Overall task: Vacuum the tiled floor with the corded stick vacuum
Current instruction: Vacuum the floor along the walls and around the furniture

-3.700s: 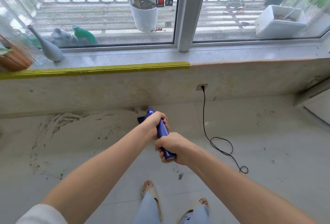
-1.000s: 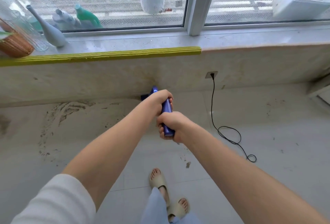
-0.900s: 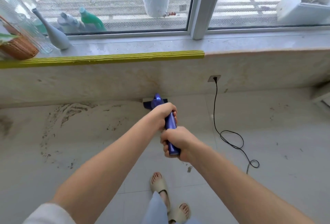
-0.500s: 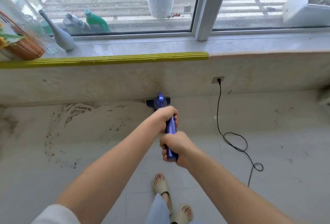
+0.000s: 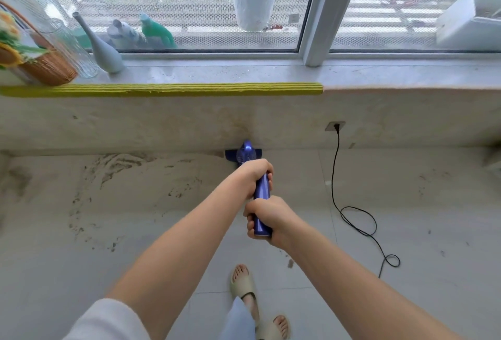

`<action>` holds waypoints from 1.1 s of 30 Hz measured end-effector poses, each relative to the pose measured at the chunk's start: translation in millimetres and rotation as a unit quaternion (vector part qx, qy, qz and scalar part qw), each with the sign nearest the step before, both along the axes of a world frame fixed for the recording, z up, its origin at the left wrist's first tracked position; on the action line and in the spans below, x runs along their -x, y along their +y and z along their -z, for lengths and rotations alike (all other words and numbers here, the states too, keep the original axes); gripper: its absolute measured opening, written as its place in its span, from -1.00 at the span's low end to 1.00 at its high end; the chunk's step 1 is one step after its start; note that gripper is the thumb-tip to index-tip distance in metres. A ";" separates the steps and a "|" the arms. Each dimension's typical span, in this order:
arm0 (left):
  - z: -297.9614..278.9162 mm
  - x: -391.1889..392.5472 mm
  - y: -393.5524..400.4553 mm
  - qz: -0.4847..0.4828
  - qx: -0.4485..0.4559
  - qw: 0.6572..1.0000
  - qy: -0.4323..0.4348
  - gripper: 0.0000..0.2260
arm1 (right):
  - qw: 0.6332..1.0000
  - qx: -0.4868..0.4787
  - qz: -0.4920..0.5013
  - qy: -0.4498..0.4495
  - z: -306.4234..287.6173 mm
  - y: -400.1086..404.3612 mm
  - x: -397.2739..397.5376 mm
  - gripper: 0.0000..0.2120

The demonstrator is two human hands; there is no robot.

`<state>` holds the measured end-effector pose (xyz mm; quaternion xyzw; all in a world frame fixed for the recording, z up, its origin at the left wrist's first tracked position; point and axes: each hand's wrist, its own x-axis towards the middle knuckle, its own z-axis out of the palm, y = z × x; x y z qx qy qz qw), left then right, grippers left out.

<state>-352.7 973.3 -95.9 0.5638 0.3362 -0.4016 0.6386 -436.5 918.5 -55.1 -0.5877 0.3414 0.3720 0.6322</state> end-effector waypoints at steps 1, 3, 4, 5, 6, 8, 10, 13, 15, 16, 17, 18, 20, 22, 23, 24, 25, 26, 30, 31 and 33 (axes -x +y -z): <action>-0.9 -0.8 1.3 0.004 -0.001 1.000 0.002 -0.81 | 1.000 0.003 -0.002 -0.001 1.2 0.8 -0.9 -0.80; -1.1 0.0 4.4 0.011 0.000 1.000 0.009 -0.80 | 1.000 0.004 -0.005 -0.003 3.2 2.5 -0.6 -0.75; -0.9 0.7 5.9 0.012 -0.001 1.000 0.011 -0.80 | 1.000 0.003 -0.007 -0.004 4.0 3.6 0.0 -0.72; -0.3 1.6 7.2 0.013 -0.002 1.000 0.011 -0.81 | 1.000 0.005 -0.008 -0.005 5.1 4.7 0.6 -0.71; 0.9 3.7 8.4 0.011 -0.004 1.000 0.010 -0.82 | 1.000 0.006 -0.010 -0.006 6.3 6.0 2.6 -0.70; 3.2 8.0 9.3 0.006 -0.002 1.000 0.008 -0.82 | 1.000 0.010 -0.015 -0.006 8.4 7.1 6.3 -0.67; 5.0 12.3 9.4 -0.002 0.003 1.000 0.004 -0.81 | 1.000 0.015 -0.022 -0.005 10.3 6.6 9.8 -0.65; 7.2 17.1 8.3 -0.010 0.009 1.000 0.001 -0.80 | 0.999 0.023 -0.030 -0.006 13.6 4.5 14.0 -0.63; 8.2 19.8 7.5 -0.012 0.009 1.000 0.002 -0.82 | 0.999 0.029 -0.036 -0.007 15.0 3.0 16.5 -0.63; 9.0 21.2 7.4 -0.014 0.009 1.000 0.002 -0.83 | 0.999 0.031 -0.039 -0.007 15.8 2.7 18.0 -0.65; 10.3 22.6 7.7 -0.015 0.010 1.000 0.003 -0.84 | 0.999 0.033 -0.041 -0.006 16.8 2.0 19.1 -0.67; 11.8 24.9 8.0 -0.017 0.010 1.000 0.005 -0.84 | 0.999 0.034 -0.042 -0.004 17.8 2.1 21.0 -0.70; 14.1 32.4 7.7 -0.016 0.007 1.000 0.006 -0.85 | 0.998 0.039 -0.047 -0.002 19.8 1.4 27.4 -0.72; 18.2 43.8 5.1 -0.022 0.001 1.000 0.005 -0.90 | 0.997 0.049 -0.058 -0.003 21.5 -0.1 39.8 -0.72; 20.8 50.7 3.2 -0.023 -0.001 1.000 0.004 -0.93 | 0.997 0.051 -0.063 -0.001 22.1 -1.4 47.2 -0.72; 22.8 57.4 0.5 -0.023 -0.003 1.000 0.005 -0.93 | 0.996 0.051 -0.067 0.000 21.5 -3.7 54.7 -0.73; 24.8 63.9 -1.9 -0.024 -0.005 1.000 0.008 -0.92 | 0.996 0.051 -0.067 0.002 21.2 -6.4 61.6 -0.75; 26.0 69.1 -4.5 -0.026 -0.007 1.000 0.010 -0.92 | 0.996 0.050 -0.068 0.006 20.3 -9.3 67.7 -0.77; 13.9 90.0 -12.7 -0.027 -0.006 0.999 0.020 -0.88 | 0.996 0.034 -0.082 0.004 7.9 -22.6 87.0 -0.83; 10.5 93.8 -13.6 -0.028 -0.011 0.999 0.021 -0.88 | 0.996 0.032 -0.084 0.001 5.4 -24.8 90.3 -0.83; 5.7 99.2 -14.3 -0.028 -0.017 0.999 0.021 -0.88 | 0.996 0.028 -0.088 -0.007 0.7 -27.7 94.7 -0.83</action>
